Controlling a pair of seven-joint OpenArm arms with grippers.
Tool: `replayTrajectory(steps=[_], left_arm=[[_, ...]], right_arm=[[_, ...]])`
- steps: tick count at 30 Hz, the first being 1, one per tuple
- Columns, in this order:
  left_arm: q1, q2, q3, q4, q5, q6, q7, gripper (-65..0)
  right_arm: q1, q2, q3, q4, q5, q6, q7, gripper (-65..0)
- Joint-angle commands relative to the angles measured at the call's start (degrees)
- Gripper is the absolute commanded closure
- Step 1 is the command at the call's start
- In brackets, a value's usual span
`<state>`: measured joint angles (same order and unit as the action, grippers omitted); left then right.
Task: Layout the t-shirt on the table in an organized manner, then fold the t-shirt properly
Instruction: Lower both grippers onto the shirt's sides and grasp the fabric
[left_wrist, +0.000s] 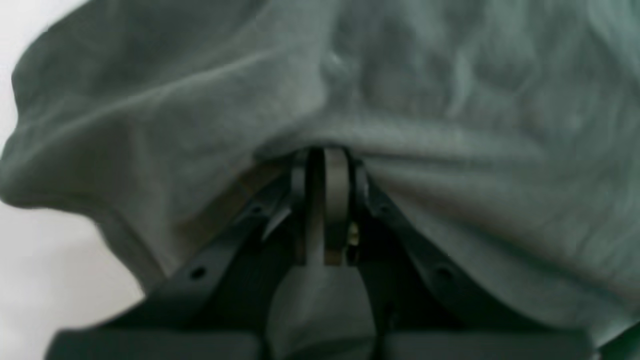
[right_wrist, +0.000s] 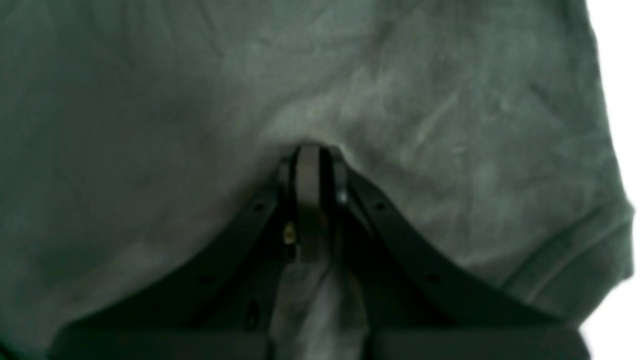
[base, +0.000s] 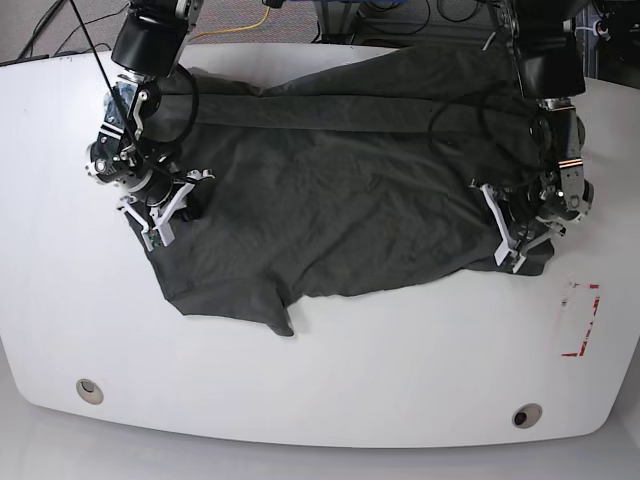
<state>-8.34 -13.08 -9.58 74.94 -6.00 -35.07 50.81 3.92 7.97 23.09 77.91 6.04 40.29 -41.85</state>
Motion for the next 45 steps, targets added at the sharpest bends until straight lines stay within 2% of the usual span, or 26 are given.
replayTrajectory(steps=[1, 9, 18, 25, 31, 33, 37, 39, 42, 45], left_arm=[[-1.7, 0.0, 0.4, -5.7, 1.7, 0.0, 1.5, -2.8], [-9.6, 0.2, 0.4, -16.1, 1.8, 0.0, -4.3, -2.8], [-15.8, 0.4, 0.5, -22.4, 1.8, 0.0, -8.0, -2.8], [-17.0, 0.4, 0.5, -23.5, 1.9, 0.1, -11.6, -2.9], [-17.0, 0.4, 0.5, -20.2, 1.5, 0.0, -11.6, -2.9], [-16.7, 0.3, 0.4, -17.1, 1.5, 0.0, -11.6, -2.9], [-16.4, 0.1, 0.2, -12.1, 1.4, -0.3, -10.7, -2.9], [-15.6, 0.1, 0.0, -10.0, 1.3, -1.6, -9.0, -2.9], [-14.4, 0.0, -2.1, -5.2, 0.1, -4.9, -5.7, -2.9], [-13.4, 0.0, -5.5, -0.7, -1.5, -4.9, -1.5, -2.9]], right_arm=[[0.6, 0.3, -0.8, -1.7, -2.2, -0.3, -1.9, -3.2], [4.5, 1.4, -1.0, -5.3, -2.2, -0.3, -0.9, -3.2], [11.5, 3.7, -1.1, -15.4, -2.2, -0.3, 5.0, -3.2], [17.0, 4.8, -1.1, -23.7, -2.2, -0.3, 8.8, -3.3], [18.1, 4.7, -1.1, -19.4, -2.2, -0.3, 8.9, -4.1], [18.0, 4.5, -1.1, -16.1, -2.2, -0.3, 7.3, -9.4], [17.7, 4.2, -0.6, -7.6, -1.7, -0.3, 2.5, -28.2], [16.8, 3.9, -0.5, -2.6, -1.6, -0.3, -0.1, -36.0], [13.9, 2.8, -0.3, 7.1, -1.5, -0.3, -4.6, -41.1], [10.9, 1.7, 1.8, 16.5, -1.5, -0.3, -8.6, -41.7]])
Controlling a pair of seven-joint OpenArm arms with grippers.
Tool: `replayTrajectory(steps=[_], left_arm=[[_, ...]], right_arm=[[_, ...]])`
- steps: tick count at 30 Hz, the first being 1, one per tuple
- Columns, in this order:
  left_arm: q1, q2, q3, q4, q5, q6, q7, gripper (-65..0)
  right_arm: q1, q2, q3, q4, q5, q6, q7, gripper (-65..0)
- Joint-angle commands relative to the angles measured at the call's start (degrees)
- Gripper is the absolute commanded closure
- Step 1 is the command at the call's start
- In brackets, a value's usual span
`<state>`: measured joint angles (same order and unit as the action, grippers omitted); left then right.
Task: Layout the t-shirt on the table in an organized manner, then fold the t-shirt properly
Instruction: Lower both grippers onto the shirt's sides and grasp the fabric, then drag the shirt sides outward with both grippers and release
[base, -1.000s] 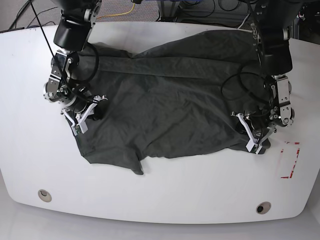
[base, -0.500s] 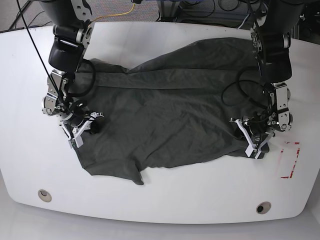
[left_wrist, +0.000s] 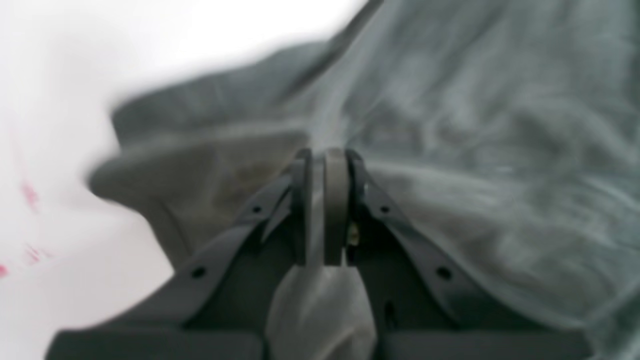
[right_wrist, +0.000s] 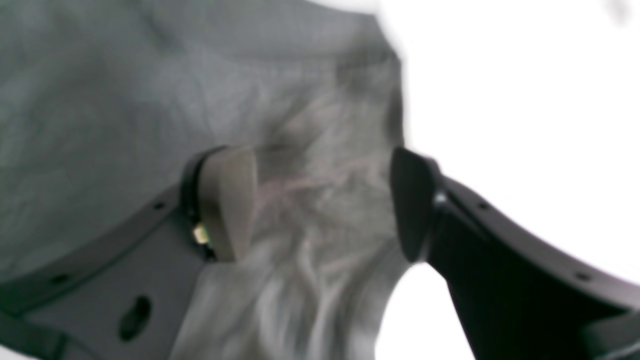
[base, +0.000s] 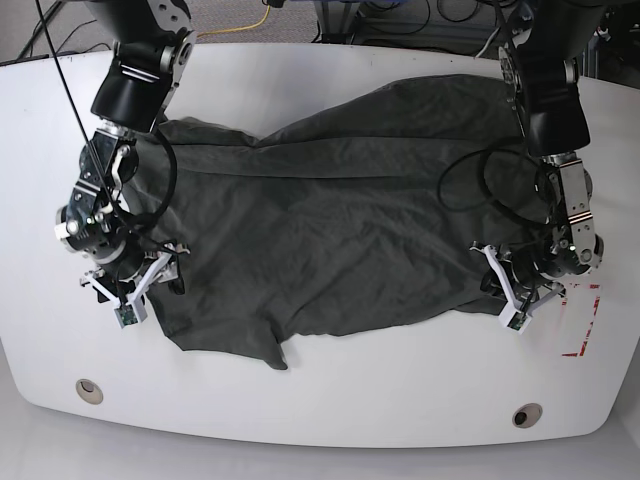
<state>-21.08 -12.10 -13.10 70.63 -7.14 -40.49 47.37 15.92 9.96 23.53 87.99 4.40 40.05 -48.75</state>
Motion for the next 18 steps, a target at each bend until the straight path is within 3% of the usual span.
replayTrajectory(steps=[1, 6, 12, 18], left_arm=[[-0.3, -1.0, -2.9, 4.9, -0.8, 0.5, 3.3, -3.1], [2.6, -1.0, -7.9, 13.8, -3.3, 0.5, 12.2, -3.1], [7.6, -1.0, -12.8, 22.4, -6.8, 0.5, 19.5, -4.4], [13.5, -1.0, -17.5, 29.2, -12.7, 0.5, 25.1, -18.2]], right_arm=[[-2.0, -0.8, 2.2, 8.9, 0.1, -0.1, -3.0, -41.7], [-8.1, -4.1, 8.4, 21.6, 0.1, -0.1, -10.7, -44.4], [-14.7, -7.5, 15.3, 26.3, 0.1, -0.1, -12.7, -52.8], [-20.5, -7.9, 22.2, 26.0, 5.0, -0.1, -12.8, -55.5]])
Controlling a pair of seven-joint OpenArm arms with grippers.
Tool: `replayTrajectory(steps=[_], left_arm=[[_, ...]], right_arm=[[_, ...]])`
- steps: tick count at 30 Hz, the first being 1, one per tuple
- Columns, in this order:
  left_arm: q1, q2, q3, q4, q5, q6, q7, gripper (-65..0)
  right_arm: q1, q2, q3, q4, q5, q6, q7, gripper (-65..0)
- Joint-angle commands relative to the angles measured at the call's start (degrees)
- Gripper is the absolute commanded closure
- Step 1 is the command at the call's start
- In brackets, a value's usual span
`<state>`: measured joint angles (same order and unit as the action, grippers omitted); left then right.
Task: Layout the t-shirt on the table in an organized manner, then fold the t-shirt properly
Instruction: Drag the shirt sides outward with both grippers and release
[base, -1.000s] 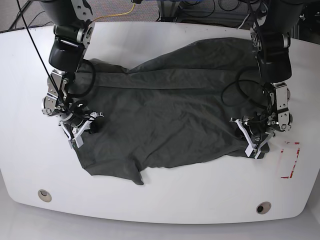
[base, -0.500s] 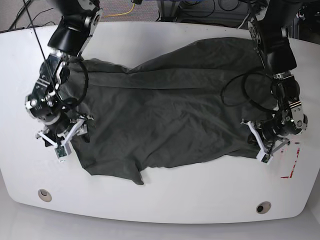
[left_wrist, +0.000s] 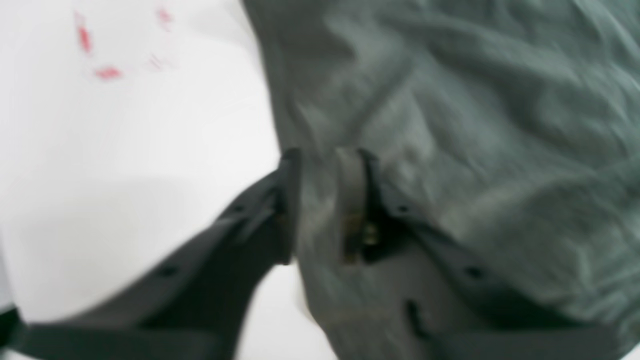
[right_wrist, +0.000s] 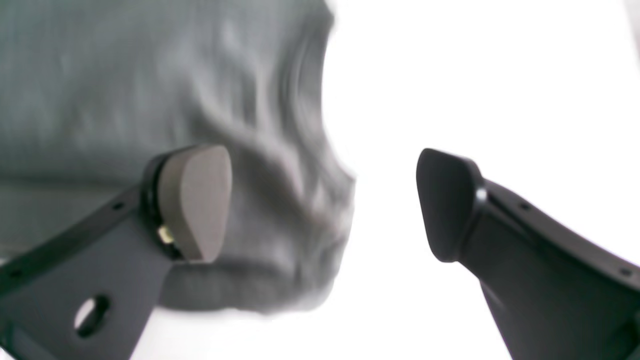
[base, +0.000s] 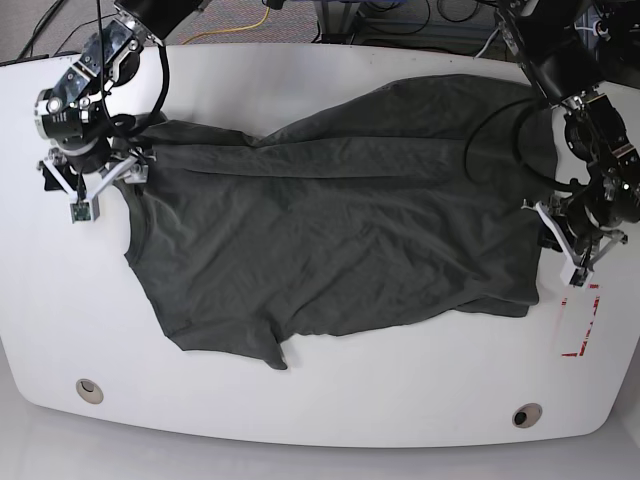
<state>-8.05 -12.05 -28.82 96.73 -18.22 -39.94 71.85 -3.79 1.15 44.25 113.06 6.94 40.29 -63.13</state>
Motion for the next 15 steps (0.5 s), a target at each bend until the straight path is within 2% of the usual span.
replayTrajectory(steps=[1, 3, 7, 15], left_arm=[[1.2, -1.0, -3.0, 4.0, -2.3, -0.1, 1.3, -20.4], [2.6, -1.0, -5.0, 5.6, -4.2, -0.1, 3.3, -25.3], [4.6, -1.0, -7.4, 7.0, -7.7, -0.1, 5.7, -29.9], [9.1, -1.1, -11.8, 8.1, -10.0, -0.1, 6.4, -30.0]], right_arm=[[-1.7, 0.9, 2.1, 0.9, 3.7, -0.3, 1.6, -55.5], [-3.5, 0.9, 3.2, 0.8, 5.6, -0.3, 1.6, -55.5], [-6.1, 1.0, 3.9, 0.1, 7.9, -0.3, 1.6, -55.5], [-8.5, 1.3, 3.9, -4.4, 11.0, -0.3, 1.7, -55.3]])
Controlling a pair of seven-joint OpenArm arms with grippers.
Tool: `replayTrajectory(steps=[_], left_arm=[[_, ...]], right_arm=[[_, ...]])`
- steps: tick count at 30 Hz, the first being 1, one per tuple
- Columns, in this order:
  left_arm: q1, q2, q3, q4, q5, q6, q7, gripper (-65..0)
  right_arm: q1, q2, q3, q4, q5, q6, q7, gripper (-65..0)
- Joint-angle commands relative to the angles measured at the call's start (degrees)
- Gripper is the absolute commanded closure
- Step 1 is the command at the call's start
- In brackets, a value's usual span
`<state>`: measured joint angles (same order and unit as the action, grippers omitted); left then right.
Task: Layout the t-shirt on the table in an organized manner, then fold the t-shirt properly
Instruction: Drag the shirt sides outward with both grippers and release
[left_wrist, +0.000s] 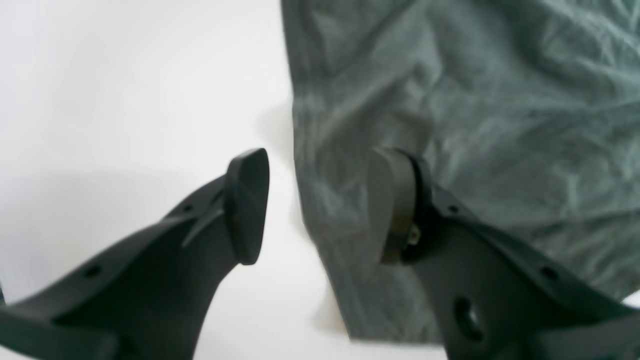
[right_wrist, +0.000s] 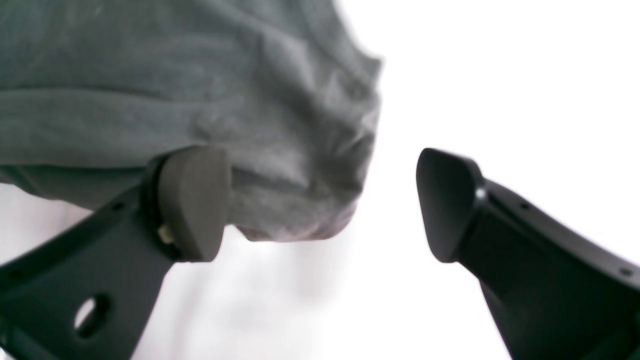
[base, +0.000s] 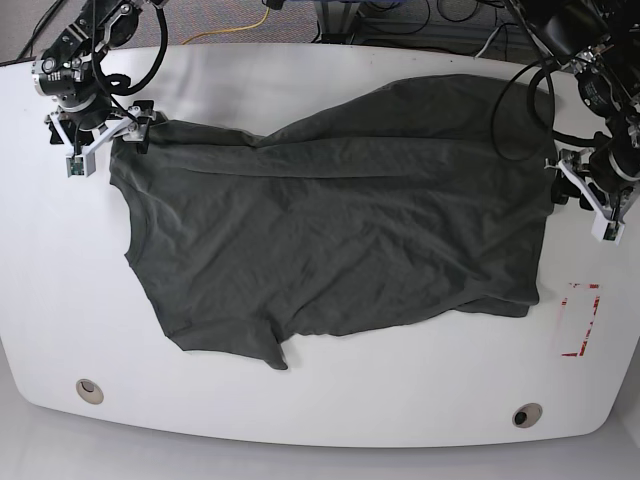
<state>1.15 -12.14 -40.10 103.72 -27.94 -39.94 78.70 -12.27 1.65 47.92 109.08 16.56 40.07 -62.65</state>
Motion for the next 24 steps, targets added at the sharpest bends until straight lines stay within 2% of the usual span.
replayTrajectory(steps=[1, 10, 20, 24], left_arm=[[0.3, -1.0, -0.7, 1.2, -0.2, -0.1, -0.4, -30.0], [3.6, -2.1, -0.8, 1.3, -0.3, -0.1, -0.4, -30.0], [4.7, -2.1, -3.1, 1.3, -0.3, -0.1, -0.4, -30.0], [4.8, -2.1, -3.1, 1.3, -0.3, -0.1, -0.4, -30.0]], right_arm=[[-0.1, 0.8, 0.2, -1.4, 1.8, -0.1, 1.3, -55.3], [0.4, 1.9, 2.8, -7.1, 3.4, -0.1, 2.0, -55.3], [0.4, 5.8, 3.1, -11.0, 6.7, -0.1, 2.0, -55.3], [0.4, 6.1, 3.2, -13.7, 7.5, -0.1, 2.2, -55.3]])
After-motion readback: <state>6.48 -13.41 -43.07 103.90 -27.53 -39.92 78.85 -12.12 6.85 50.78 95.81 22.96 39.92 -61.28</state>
